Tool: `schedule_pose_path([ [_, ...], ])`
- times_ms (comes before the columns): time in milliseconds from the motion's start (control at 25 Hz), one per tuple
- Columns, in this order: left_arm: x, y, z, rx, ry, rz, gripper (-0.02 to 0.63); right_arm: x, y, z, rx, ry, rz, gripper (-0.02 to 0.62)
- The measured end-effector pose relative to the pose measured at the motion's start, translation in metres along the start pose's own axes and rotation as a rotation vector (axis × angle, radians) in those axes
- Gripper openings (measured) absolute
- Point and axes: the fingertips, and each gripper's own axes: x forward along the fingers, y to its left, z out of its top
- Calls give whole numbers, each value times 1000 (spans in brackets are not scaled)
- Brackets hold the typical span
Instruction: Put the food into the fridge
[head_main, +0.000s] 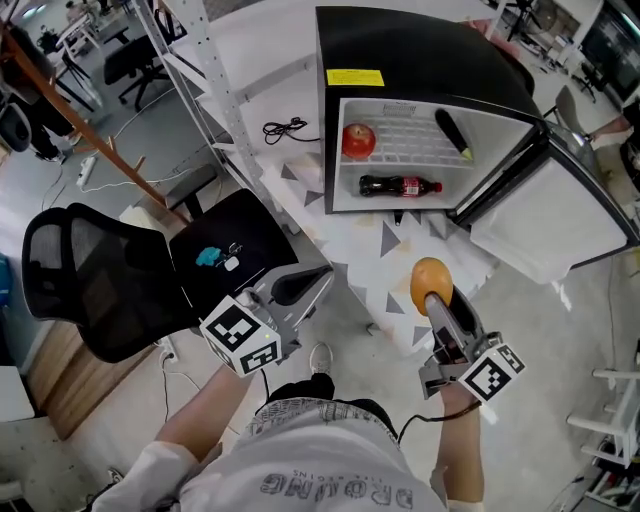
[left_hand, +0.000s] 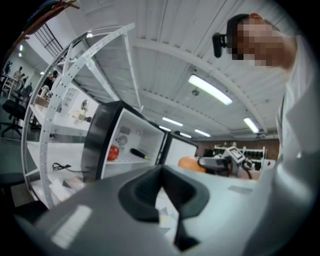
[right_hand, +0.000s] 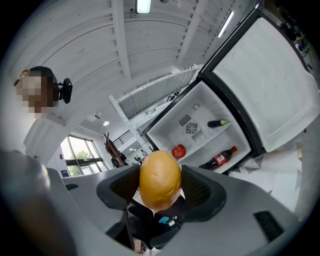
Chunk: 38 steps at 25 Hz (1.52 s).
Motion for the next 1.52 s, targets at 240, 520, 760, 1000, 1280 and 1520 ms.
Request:
schedule_pose_path([
  [240,5,21,6,5,0,-6,8,24,-5,13,-2,-12,-11,262],
  [520,16,39,5,-2,12,13,6,49,-22,23,-22,2,-18,261],
  [760,33,52,6,6,13,45,6,71,-44,44,-58,8,1,262],
  [1000,55,62,12,13,3,94,6,99,-64,69,-111,32,37,262],
  [1280,85,69,9,22,2,164,6,136,-91,93,-200,95,75,262],
  [1520,103,79,3,18,4,217,6,170,-112,118,-283,113,107,262],
])
